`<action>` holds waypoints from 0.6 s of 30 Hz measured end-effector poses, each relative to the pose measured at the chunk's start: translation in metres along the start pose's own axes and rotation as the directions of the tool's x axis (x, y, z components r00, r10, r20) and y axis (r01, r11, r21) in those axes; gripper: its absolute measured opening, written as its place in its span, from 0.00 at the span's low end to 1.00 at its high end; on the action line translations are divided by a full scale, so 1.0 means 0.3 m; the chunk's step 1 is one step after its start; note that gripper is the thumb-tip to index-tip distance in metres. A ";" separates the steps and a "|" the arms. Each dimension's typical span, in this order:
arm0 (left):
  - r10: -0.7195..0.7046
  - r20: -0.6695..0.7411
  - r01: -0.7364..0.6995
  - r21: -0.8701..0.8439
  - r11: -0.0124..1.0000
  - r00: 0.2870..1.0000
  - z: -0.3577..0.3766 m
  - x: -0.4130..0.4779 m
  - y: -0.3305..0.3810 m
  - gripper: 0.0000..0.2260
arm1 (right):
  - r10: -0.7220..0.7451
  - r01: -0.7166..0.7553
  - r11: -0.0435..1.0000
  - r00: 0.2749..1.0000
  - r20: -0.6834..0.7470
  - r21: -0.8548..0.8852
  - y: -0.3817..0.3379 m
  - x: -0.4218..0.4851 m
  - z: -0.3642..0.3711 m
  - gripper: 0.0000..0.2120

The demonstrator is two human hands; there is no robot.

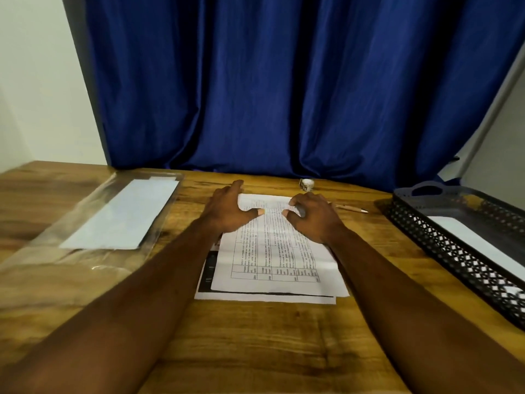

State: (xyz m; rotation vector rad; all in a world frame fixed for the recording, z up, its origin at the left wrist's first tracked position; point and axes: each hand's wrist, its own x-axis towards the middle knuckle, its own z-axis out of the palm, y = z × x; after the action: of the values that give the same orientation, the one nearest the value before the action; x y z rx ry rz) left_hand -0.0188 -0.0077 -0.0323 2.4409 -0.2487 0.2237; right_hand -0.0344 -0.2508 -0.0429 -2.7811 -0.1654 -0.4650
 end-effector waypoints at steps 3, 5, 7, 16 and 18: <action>0.031 0.002 -0.031 0.038 0.999 1.000 0.003 0.001 -0.007 0.43 | -0.005 0.005 1.000 1.000 0.002 -0.003 0.004 0.002 0.003 0.21; 0.063 -0.007 -0.062 0.074 0.995 0.998 0.004 -0.001 -0.003 0.42 | -0.005 0.005 1.000 1.000 -0.003 0.003 0.004 0.003 0.005 0.21; 0.088 -0.015 -0.085 0.118 0.989 0.996 0.005 -0.004 0.003 0.41 | -0.005 0.005 1.000 1.000 -0.004 -0.003 0.004 0.002 0.005 0.21; 0.009 0.069 -0.026 0.246 0.969 0.998 -0.004 -0.015 0.008 0.42 | 0.003 -0.003 1.000 1.000 0.005 0.001 -0.014 -0.008 -0.002 0.22; 0.011 0.084 -0.034 0.280 0.959 0.996 0.000 -0.008 0.005 0.41 | 0.005 -0.005 1.000 1.000 0.006 -0.001 -0.015 -0.012 -0.004 0.23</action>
State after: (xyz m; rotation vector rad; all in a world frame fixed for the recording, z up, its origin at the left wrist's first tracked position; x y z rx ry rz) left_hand -0.0215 -0.0084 -0.0319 2.7344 -0.2979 0.1795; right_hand -0.0389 -0.2471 -0.0416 -2.7837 -0.1590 -0.4551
